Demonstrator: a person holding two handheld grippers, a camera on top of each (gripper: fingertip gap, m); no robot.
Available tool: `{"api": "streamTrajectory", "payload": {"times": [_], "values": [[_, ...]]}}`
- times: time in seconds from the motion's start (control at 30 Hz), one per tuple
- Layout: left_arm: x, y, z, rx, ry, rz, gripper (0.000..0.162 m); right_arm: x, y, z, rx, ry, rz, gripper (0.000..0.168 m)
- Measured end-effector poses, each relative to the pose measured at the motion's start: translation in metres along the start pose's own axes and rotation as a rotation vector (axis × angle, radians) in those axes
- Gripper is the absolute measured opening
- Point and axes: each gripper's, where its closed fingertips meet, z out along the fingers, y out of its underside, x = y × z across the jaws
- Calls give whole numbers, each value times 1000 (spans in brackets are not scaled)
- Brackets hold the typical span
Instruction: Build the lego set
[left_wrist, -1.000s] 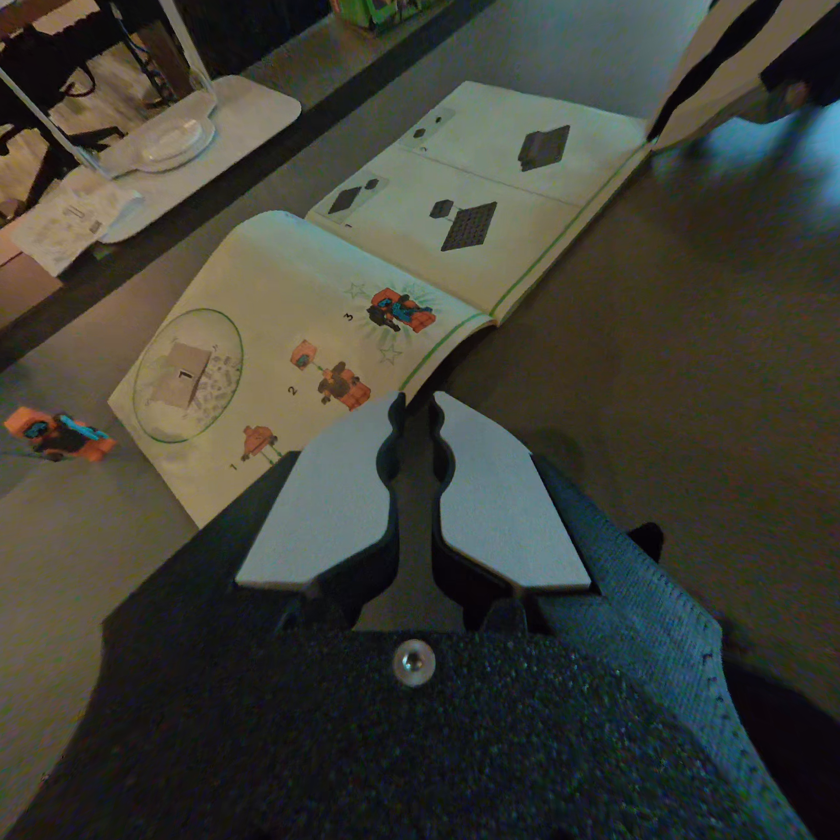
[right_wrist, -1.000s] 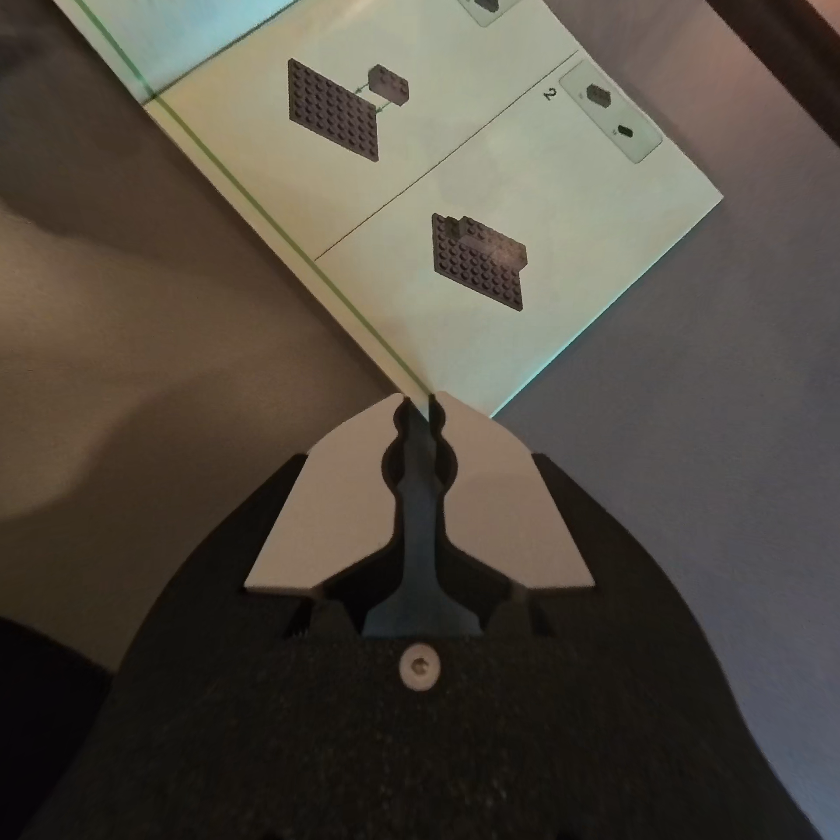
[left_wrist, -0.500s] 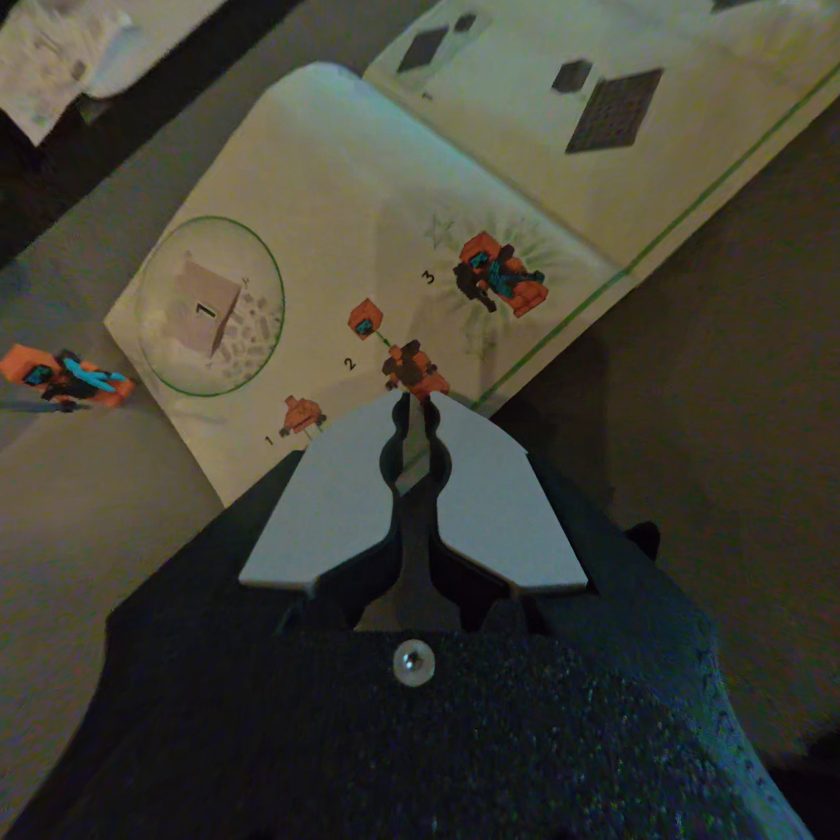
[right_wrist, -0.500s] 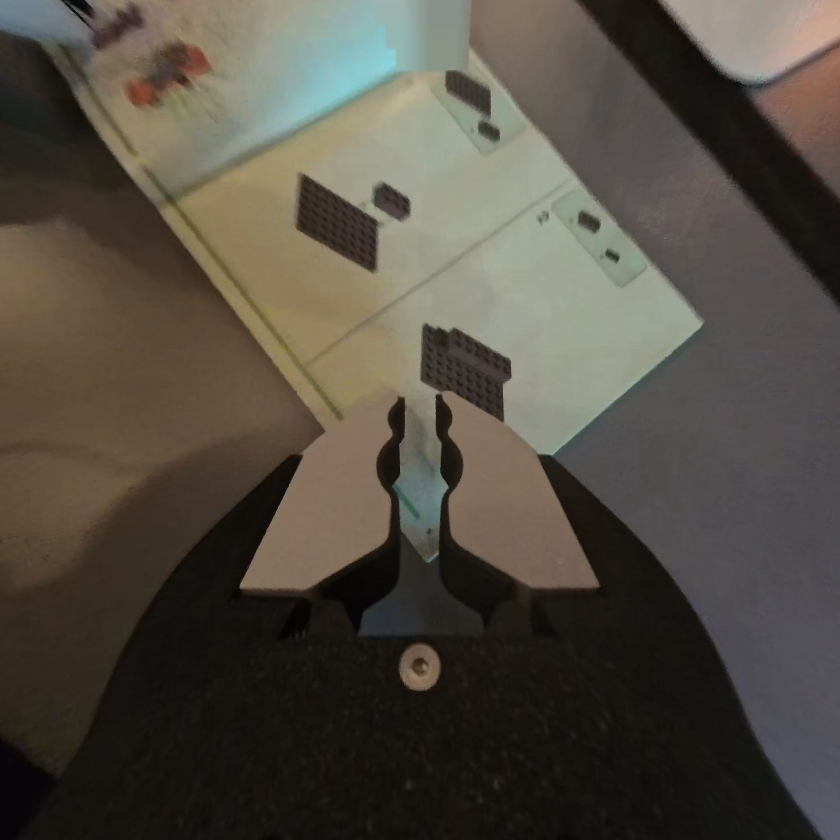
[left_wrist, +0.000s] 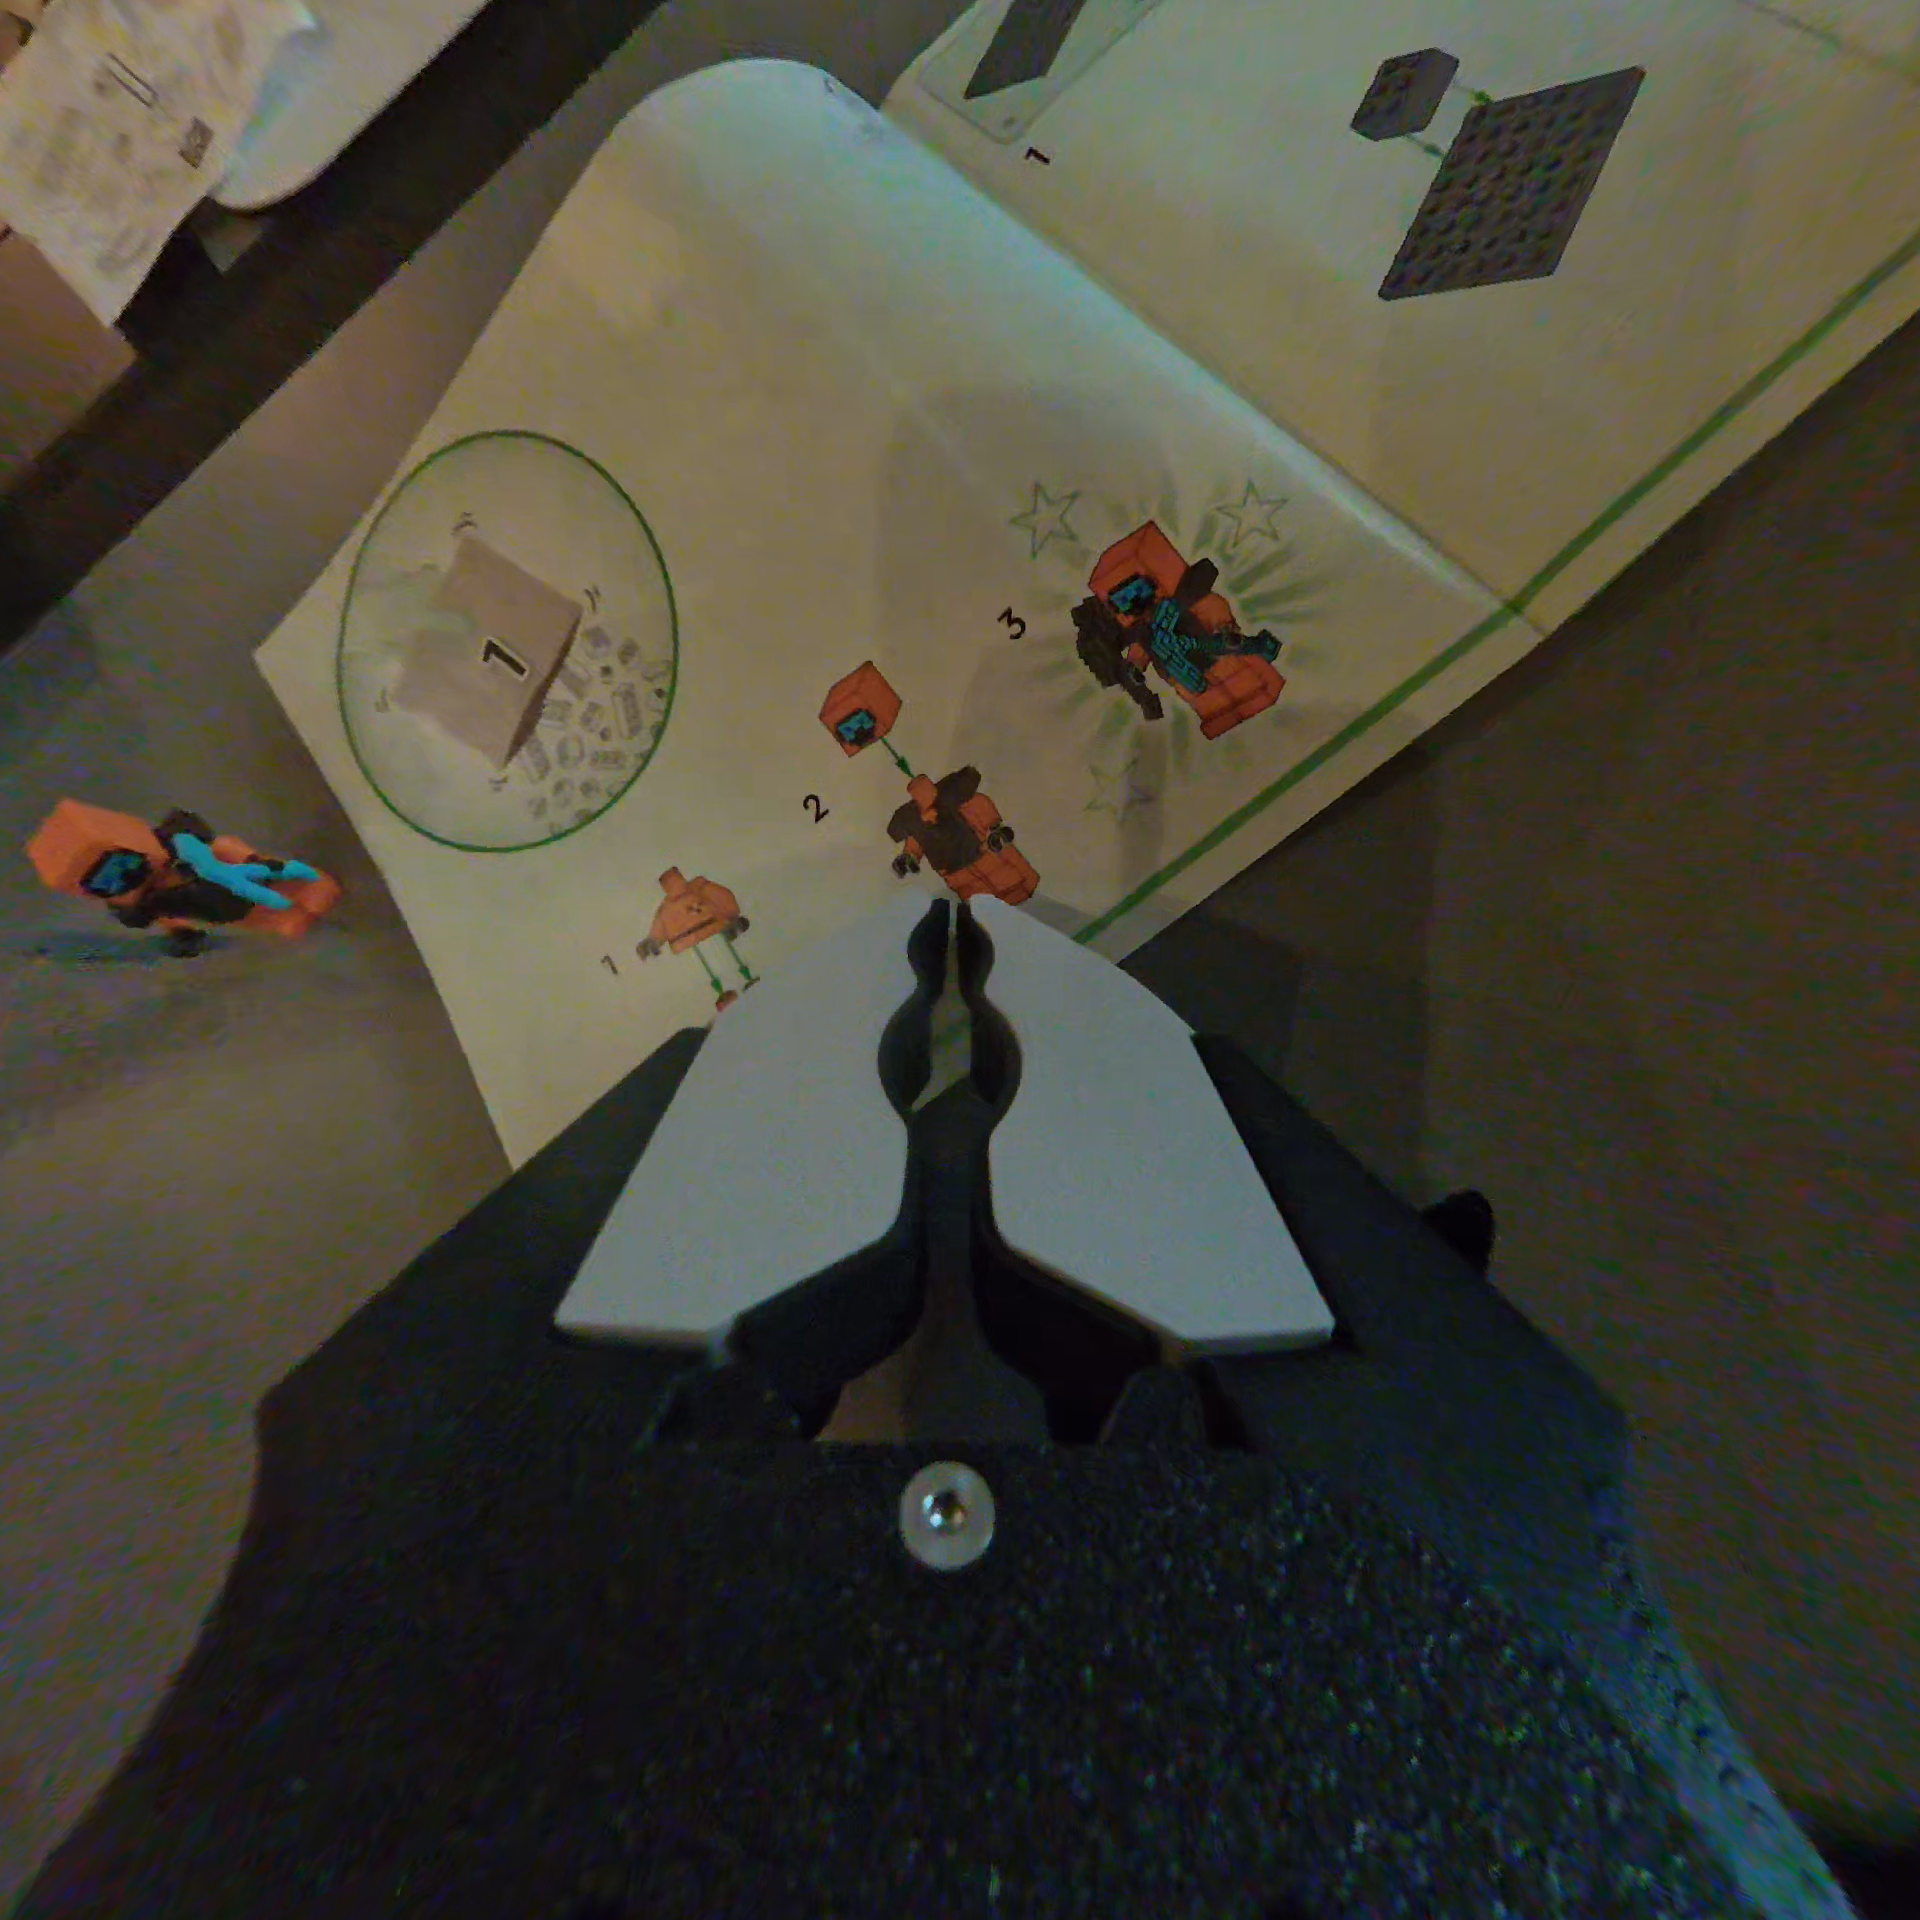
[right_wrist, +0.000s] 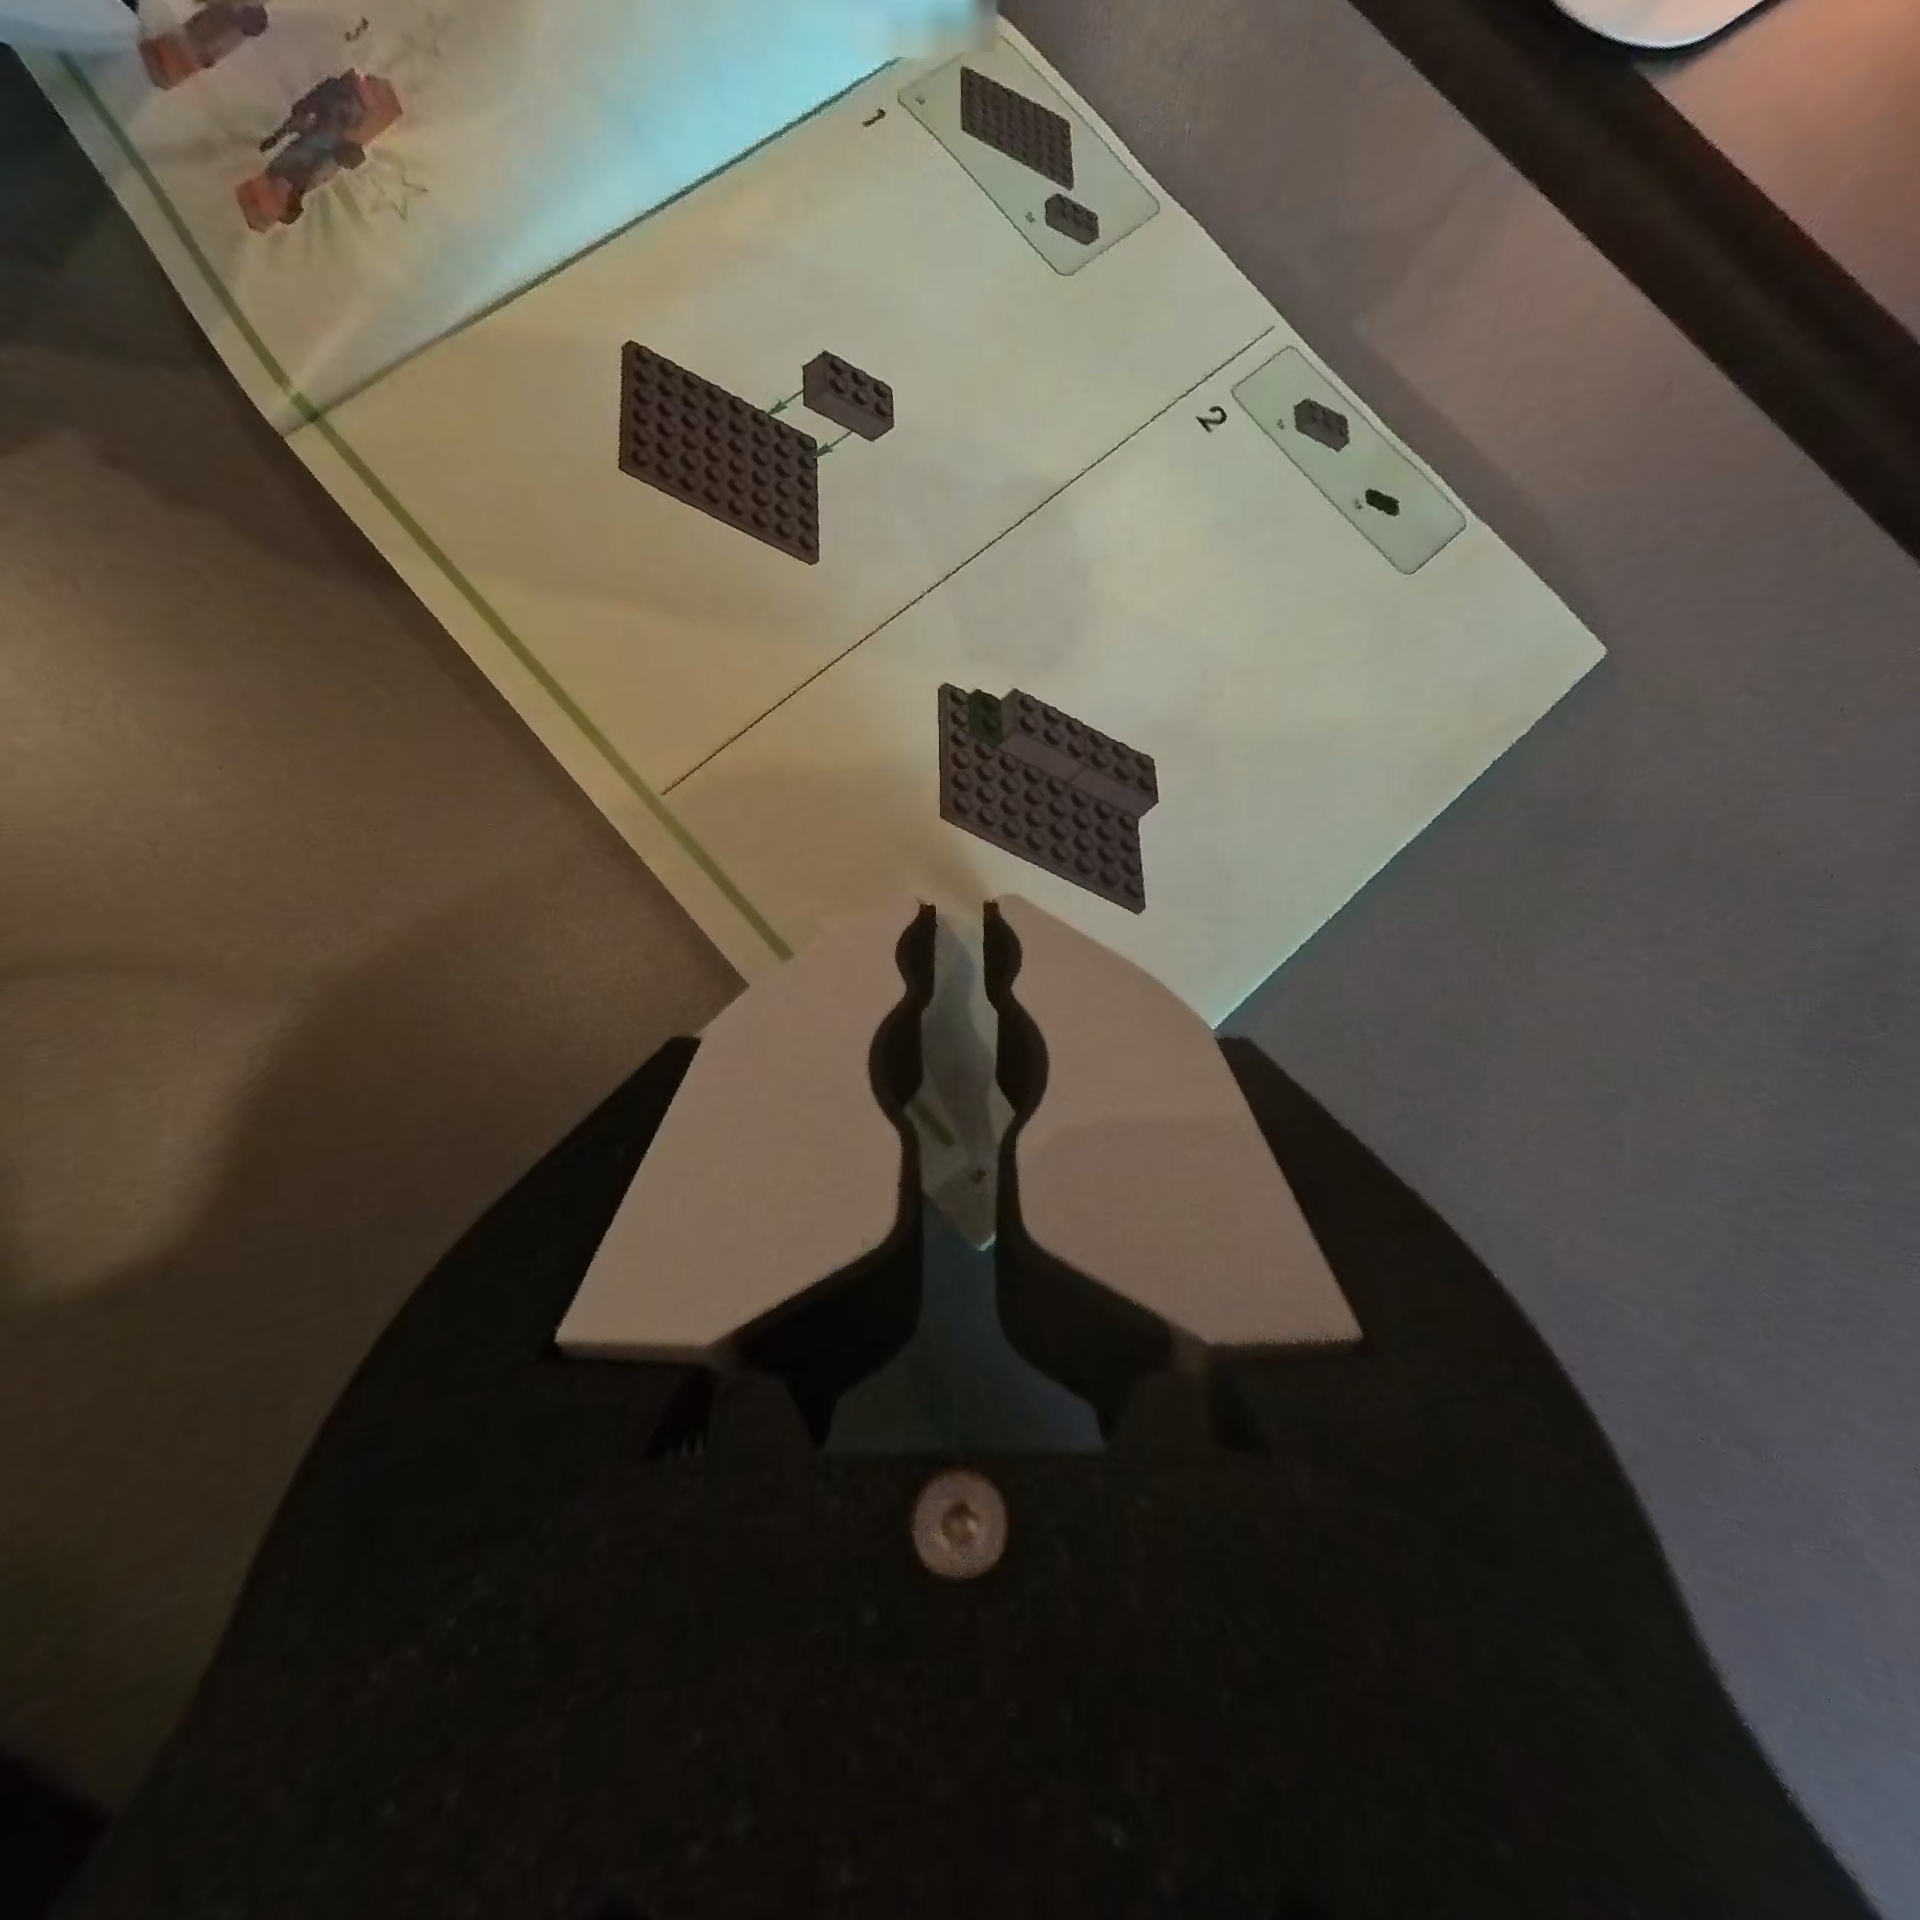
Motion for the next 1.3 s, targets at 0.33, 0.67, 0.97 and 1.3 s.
{"api": "streamTrajectory", "payload": {"times": [0.33, 0.67, 0.97, 1.3], "values": [[14, -14, -33, 134, -23, 31, 2, -4, -9, -14, 95, -6, 48, 14], [49, -16, -83, 338, 30, -16, 0, -26, -19, -31, 203, -70, 47, 9], [46, 11, -114, 373, -43, -23, 0, -113, -43, -42, 220, -320, -176, 0], [-6, 57, -150, 377, -162, -131, 0, -272, -43, -15, 89, -682, -556, 14]]}}
